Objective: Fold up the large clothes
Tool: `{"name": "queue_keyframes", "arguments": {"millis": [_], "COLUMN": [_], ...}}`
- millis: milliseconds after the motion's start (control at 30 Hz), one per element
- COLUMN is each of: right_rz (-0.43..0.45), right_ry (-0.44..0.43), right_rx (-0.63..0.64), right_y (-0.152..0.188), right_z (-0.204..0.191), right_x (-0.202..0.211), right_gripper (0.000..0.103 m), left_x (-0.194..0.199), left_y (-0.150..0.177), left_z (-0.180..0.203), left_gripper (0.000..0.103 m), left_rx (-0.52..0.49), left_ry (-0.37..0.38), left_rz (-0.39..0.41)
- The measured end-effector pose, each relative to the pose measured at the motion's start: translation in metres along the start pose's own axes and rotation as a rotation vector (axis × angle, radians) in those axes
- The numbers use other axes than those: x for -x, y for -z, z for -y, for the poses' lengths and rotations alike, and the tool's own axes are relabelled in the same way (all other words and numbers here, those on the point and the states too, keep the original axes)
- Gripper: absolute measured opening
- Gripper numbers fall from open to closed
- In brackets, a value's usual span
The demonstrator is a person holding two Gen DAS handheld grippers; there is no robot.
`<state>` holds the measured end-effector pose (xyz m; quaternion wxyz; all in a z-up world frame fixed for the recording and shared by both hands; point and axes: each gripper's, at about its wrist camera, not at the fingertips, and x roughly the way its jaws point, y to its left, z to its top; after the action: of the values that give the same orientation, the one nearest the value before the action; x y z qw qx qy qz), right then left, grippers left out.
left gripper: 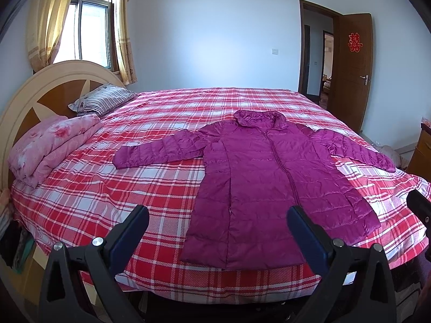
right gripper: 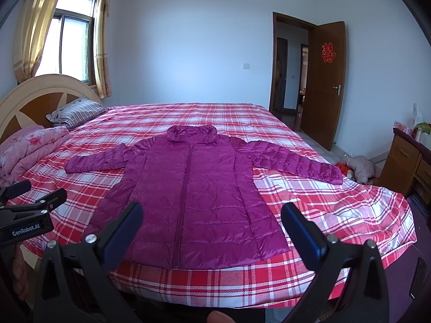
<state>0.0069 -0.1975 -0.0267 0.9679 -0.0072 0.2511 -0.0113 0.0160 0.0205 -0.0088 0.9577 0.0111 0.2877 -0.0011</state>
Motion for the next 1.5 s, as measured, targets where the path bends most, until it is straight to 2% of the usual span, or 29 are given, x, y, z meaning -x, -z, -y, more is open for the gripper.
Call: {"name": "queue_keyframes", "arguments": {"millis": [1500], "right_rz": [-0.010], "right_ry": [-0.025], "right_rx": [0.000], "right_y": [0.003], "right_z": [-0.003], "right_x": [-0.005], "right_gripper": [0.103], "left_x": [-0.010], "left_y": [0.003], "left_z": [-0.001], "left_gripper": [0.102], "left_rx": [-0.007], "left_ry": [-0.007], "left_rz": [-0.018]}}
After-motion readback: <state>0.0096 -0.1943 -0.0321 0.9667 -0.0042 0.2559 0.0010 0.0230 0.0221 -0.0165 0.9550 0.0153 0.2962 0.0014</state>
